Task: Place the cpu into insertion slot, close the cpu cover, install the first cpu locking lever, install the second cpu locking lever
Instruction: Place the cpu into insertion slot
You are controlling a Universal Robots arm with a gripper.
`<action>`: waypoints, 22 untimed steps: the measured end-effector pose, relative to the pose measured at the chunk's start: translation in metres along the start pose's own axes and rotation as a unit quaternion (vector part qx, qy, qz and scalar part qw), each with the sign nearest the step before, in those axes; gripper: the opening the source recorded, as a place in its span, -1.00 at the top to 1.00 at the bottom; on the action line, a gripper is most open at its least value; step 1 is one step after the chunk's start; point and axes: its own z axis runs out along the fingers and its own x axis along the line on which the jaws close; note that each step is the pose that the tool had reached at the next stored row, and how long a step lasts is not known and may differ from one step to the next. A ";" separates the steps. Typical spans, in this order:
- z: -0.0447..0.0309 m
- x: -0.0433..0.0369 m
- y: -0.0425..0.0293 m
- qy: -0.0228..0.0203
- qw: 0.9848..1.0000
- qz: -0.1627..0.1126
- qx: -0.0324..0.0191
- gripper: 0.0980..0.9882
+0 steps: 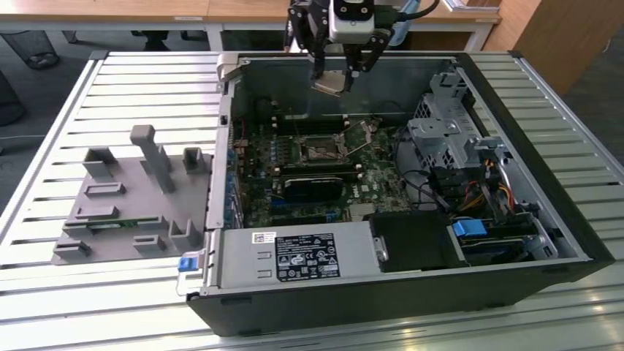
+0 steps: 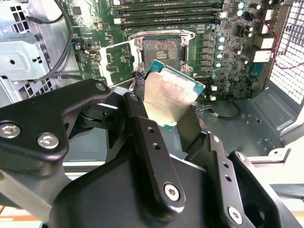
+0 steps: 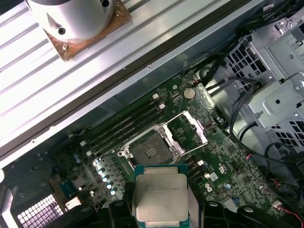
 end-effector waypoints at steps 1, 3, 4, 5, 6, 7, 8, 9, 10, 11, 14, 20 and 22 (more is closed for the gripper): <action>0.0000 0.0000 0.0000 0.000 1.000 0.002 0.000 0.04; 0.0000 0.0000 0.0000 0.000 1.000 0.005 0.000 0.04; 0.0000 0.0000 0.0000 -0.001 1.000 0.006 0.000 0.04; 0.0000 0.0000 0.0000 -0.001 1.000 0.008 0.000 0.04; 0.0000 0.0000 0.0000 -0.001 1.000 0.010 0.000 0.04; 0.0000 0.0000 0.0000 -0.001 1.000 0.011 0.000 0.04; 0.0000 0.0000 0.0000 -0.001 1.000 0.013 0.000 0.04; 0.0000 0.0000 0.0000 -0.001 1.000 0.015 0.000 0.04; 0.0000 0.0000 0.0000 -0.001 1.000 0.016 0.000 0.04; 0.0000 0.0000 0.0000 -0.001 1.000 0.018 0.000 0.04; 0.0000 0.0000 0.0000 -0.002 1.000 0.022 0.000 0.04; 0.0000 0.0000 0.0000 -0.003 0.999 0.039 -0.001 0.04; 0.0001 0.0000 0.0000 -0.004 0.999 0.044 -0.001 0.04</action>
